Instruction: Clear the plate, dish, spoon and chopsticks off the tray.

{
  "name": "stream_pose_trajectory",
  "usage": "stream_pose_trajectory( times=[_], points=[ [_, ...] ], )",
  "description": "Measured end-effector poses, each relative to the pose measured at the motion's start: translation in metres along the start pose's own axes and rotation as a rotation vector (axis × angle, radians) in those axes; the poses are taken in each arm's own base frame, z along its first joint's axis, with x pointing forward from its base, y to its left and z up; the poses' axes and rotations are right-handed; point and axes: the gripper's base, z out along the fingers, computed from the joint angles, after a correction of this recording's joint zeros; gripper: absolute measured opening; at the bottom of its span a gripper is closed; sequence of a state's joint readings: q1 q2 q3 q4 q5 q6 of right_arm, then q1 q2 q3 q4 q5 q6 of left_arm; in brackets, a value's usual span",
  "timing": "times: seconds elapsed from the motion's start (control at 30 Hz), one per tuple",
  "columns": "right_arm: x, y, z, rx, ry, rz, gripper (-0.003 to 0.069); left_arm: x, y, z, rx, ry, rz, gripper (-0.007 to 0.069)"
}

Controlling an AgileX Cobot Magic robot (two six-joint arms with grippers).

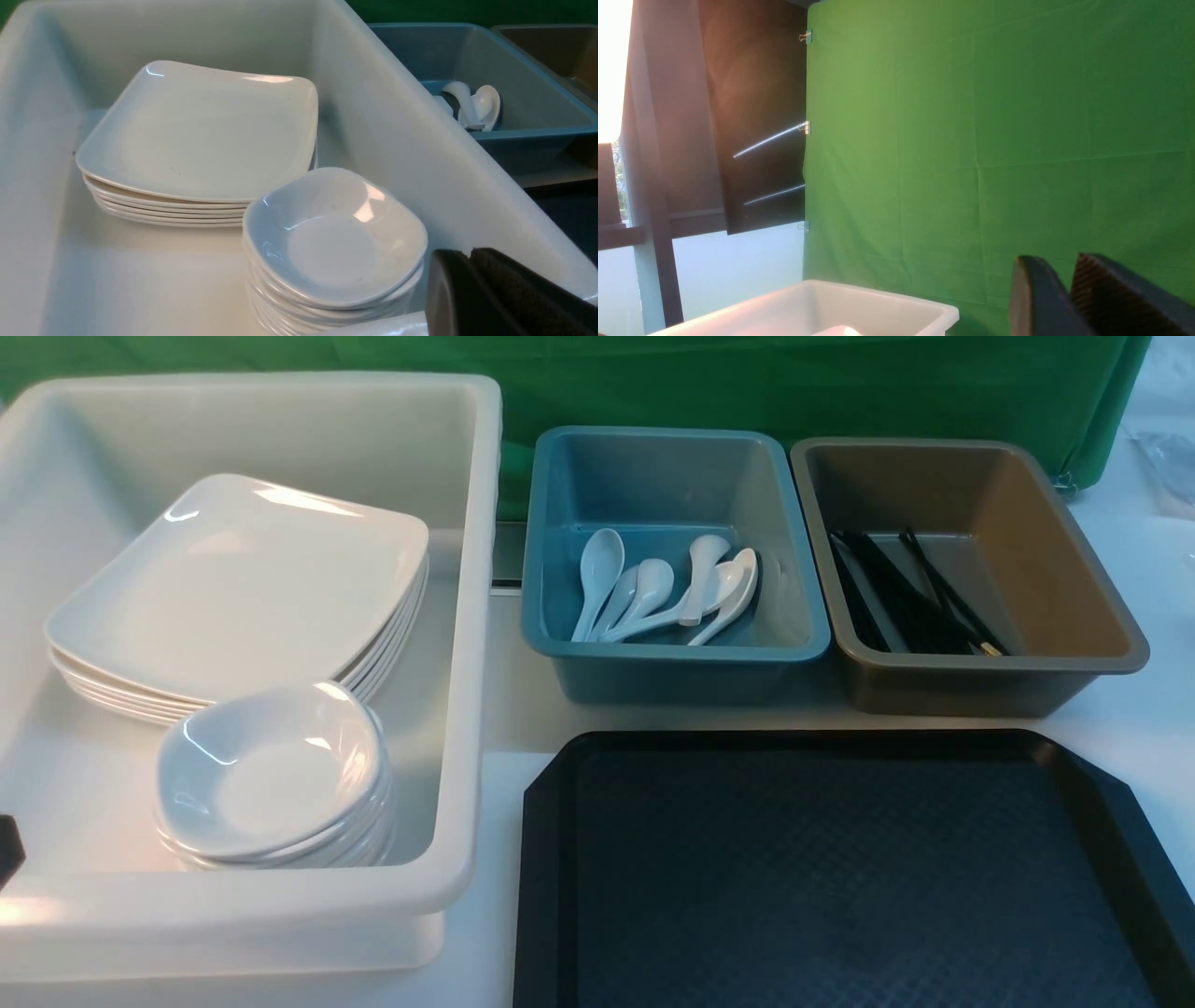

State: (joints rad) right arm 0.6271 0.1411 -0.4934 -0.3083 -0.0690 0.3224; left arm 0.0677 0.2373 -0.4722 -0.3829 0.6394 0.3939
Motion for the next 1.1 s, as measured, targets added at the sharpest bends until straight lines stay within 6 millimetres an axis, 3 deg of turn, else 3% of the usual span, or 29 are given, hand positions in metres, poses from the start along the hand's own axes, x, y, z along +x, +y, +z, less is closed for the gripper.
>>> stream_pose_trajectory(
  times=[0.3,0.47,0.63,0.77,1.1],
  points=[
    [0.0,0.0,0.0,0.0,0.0,0.001,0.0194,0.017,0.011,0.011,-0.121,-0.079,0.085,0.0017],
    [0.0,0.0,0.0,0.0,0.0,0.001,0.0205,0.059,0.019,0.022,-0.226,-0.207,0.128,0.0017],
    [0.0,0.0,0.0,0.0,0.0,0.002,0.0216,0.098,0.018,0.03,-0.23,-0.187,0.107,0.0017],
    [0.0,0.0,0.0,0.0,0.0,0.002,0.0219,0.108,0.016,0.031,-0.206,-0.101,0.081,0.0017],
    [0.0,0.0,0.0,0.0,0.0,0.002,0.0235,0.108,0.016,0.031,-0.202,-0.109,0.06,0.0017]
  ],
)
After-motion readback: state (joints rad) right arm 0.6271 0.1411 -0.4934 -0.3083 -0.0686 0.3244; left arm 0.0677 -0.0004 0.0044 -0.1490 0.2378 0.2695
